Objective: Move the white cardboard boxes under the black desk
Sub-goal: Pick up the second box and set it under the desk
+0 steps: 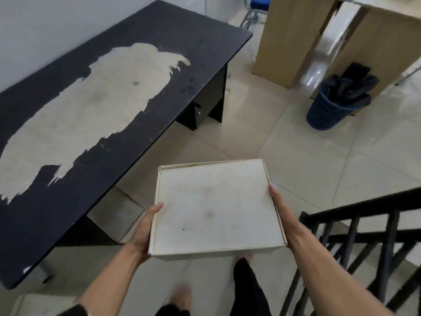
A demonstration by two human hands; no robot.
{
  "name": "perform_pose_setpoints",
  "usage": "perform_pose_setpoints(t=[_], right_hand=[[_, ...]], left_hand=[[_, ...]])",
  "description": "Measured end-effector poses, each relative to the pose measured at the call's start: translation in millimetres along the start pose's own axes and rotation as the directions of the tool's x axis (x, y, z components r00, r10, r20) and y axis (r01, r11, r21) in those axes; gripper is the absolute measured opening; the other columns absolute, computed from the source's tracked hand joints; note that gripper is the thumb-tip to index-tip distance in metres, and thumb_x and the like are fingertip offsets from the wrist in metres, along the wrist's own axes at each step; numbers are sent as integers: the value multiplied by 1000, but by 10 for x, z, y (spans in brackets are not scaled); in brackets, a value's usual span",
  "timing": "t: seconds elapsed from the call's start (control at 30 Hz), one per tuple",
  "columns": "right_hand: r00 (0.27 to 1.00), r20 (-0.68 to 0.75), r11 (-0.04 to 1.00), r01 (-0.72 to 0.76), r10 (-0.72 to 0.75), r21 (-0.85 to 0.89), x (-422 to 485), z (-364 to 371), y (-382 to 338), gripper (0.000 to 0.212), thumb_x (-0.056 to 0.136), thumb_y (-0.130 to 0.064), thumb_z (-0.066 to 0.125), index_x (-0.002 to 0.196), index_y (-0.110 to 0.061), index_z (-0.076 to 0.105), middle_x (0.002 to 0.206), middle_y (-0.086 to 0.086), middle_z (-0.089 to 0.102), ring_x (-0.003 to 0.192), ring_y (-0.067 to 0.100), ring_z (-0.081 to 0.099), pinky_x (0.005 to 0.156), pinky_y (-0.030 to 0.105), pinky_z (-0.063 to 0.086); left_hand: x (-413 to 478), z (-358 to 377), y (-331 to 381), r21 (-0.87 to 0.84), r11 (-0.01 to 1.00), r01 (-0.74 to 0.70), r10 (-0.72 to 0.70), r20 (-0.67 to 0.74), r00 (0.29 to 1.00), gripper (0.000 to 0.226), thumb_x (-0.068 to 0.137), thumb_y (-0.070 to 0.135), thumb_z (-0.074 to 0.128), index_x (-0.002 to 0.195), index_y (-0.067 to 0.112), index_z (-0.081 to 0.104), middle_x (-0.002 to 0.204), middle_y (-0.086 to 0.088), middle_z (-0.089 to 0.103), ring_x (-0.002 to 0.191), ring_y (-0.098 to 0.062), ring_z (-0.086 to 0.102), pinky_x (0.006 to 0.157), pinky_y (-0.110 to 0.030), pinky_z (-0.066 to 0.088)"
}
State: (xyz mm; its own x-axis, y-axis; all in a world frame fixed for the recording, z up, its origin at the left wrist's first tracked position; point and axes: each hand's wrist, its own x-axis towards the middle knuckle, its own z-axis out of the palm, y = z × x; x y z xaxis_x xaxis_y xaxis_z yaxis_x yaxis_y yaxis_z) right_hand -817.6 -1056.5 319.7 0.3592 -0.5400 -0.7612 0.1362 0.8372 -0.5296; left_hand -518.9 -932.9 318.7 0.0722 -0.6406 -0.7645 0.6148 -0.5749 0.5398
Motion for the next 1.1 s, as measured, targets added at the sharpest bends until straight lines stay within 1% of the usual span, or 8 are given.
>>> perform_pose_setpoints(t=[0.17, 0.23, 0.5, 0.6, 0.73, 0.83, 0.93, 1.1], right_hand=[[998, 2, 990, -62, 63, -124, 767, -267, -525, 59, 93, -64, 44, 112, -16, 73, 106, 12, 78, 89, 27, 77, 81, 43, 54], [996, 13, 982, -87, 91, -170, 1024, -343, -686, 60, 94, -65, 44, 114, -15, 71, 107, 12, 77, 90, 27, 76, 83, 44, 54], [980, 50, 943, -172, 194, -284, 2110, -510, -832, 61, 95, -63, 43, 122, -15, 68, 116, 13, 75, 99, 29, 75, 86, 45, 54], [975, 55, 924, -185, 215, -334, 2625, -482, -672, 58, 97, -61, 43, 120, -15, 69, 113, 12, 76, 95, 27, 76, 85, 44, 54], [959, 72, 883, -222, 274, -413, 3390, -456, -324, 60, 94, -62, 49, 121, -13, 69, 116, 15, 75, 98, 30, 75, 86, 44, 55], [954, 96, 839, -200, 285, -506, 3977, -471, -25, 55, 92, -53, 60, 123, -9, 68, 113, 15, 76, 96, 30, 75, 76, 38, 60], [965, 119, 800, -121, 234, -588, 4580, -465, 269, 45, 90, -38, 70, 121, -6, 68, 99, 11, 79, 81, 26, 77, 64, 34, 61], [979, 160, 773, 6, 124, -634, 5521, -518, 787, 41, 85, -33, 79, 115, -8, 68, 99, 10, 79, 85, 28, 77, 72, 40, 62]], left_hand=[[670, 286, -12, -69, 998, -10, 5, -77, 997, 47, 96, 43, 40, 116, 9, 66, 106, -19, 75, 85, -31, 75, 68, -38, 63], [890, 379, -34, -100, 995, -11, 1, -106, 994, 47, 97, 43, 40, 115, 9, 67, 104, -17, 76, 84, -30, 75, 67, -38, 63], [1793, 223, -301, -215, 977, -6, -43, -222, 974, 54, 88, 47, 51, 120, 7, 68, 117, -21, 71, 93, -35, 73, 92, -46, 51], [2190, 3, -436, -230, 973, -20, -38, -244, 969, 50, 94, 48, 49, 117, 9, 69, 114, -20, 73, 92, -34, 73, 86, -45, 53], [2673, -404, -727, -252, 967, -49, -38, -328, 944, 42, 96, 39, 47, 115, 7, 67, 96, -18, 76, 77, -32, 75, 73, -39, 54], [3102, -736, -932, -228, 969, -94, -4, -395, 919, 39, 95, 35, 47, 111, 5, 68, 89, -18, 76, 70, -32, 74, 74, -39, 53], [3610, -1050, -1100, -199, 969, -144, 43, -440, 897, 37, 95, 33, 47, 105, 5, 69, 86, -17, 77, 68, -31, 75, 76, -40, 52], [4433, -1579, -1415, -189, 949, -252, 139, -466, 874, 32, 94, 31, 50, 105, 8, 69, 85, -14, 77, 69, -29, 74, 78, -38, 54]])
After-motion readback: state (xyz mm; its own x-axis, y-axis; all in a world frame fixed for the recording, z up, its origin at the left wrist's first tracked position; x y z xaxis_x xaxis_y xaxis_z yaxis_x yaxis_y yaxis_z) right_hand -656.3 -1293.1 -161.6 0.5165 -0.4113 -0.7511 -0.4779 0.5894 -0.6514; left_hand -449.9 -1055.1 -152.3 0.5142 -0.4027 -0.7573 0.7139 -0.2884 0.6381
